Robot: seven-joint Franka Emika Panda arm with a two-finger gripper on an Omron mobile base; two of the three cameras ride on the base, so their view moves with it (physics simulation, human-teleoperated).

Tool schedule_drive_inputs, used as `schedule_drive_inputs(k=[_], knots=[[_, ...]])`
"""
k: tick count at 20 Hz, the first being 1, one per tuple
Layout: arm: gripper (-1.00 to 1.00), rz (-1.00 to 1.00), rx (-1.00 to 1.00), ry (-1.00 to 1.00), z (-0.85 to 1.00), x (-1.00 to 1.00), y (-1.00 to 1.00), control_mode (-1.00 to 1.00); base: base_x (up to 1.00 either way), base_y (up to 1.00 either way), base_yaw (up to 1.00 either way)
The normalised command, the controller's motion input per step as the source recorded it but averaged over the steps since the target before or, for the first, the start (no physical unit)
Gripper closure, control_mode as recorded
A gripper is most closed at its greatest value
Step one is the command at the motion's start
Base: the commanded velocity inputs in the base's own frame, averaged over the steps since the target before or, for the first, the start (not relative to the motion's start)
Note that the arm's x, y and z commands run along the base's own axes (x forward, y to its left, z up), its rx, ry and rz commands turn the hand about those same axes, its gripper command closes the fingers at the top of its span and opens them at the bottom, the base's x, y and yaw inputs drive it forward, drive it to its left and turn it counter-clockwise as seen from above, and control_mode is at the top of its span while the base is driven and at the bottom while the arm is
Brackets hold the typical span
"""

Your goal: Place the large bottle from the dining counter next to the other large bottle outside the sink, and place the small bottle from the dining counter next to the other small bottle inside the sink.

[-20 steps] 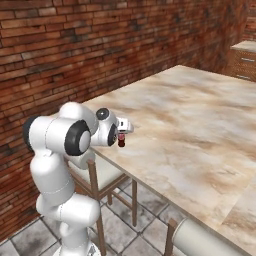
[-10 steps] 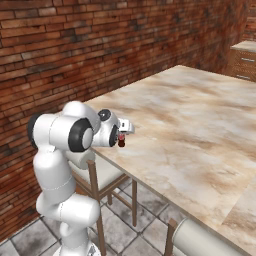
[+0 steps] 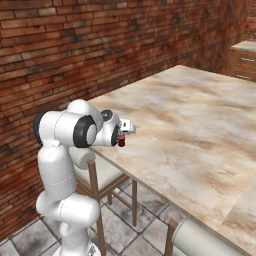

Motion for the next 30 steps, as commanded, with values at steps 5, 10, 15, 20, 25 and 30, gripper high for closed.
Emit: schedule_drive_inputs(k=[5, 10, 15, 20, 25, 30], knots=[[1.0, 0.0, -0.01, 0.0, -0.12, 0.35, 0.0, -1.0, 0.0, 0.0, 0.0], [1.0, 0.0, 0.0, 0.0, -0.02, 0.11, 0.0, -1.0, 0.0, 0.0, 0.0], [1.0, -0.01, 0.0, -0.01, 0.0, 0.0, 0.0, -1.0, 0.0, 0.0, 0.0], [1.0, -0.03, 0.0, -0.05, 0.21, -0.03, 0.0, -1.0, 0.0, 0.0, 0.0], [1.0, -0.04, 0.0, -0.05, 0.44, -0.21, 0.0, -1.0, 0.0, 0.0, 0.0], [1.0, -0.04, 0.0, -0.02, 0.25, -0.44, 0.02, -1.0, 0.0, 0.0, 0.0]])
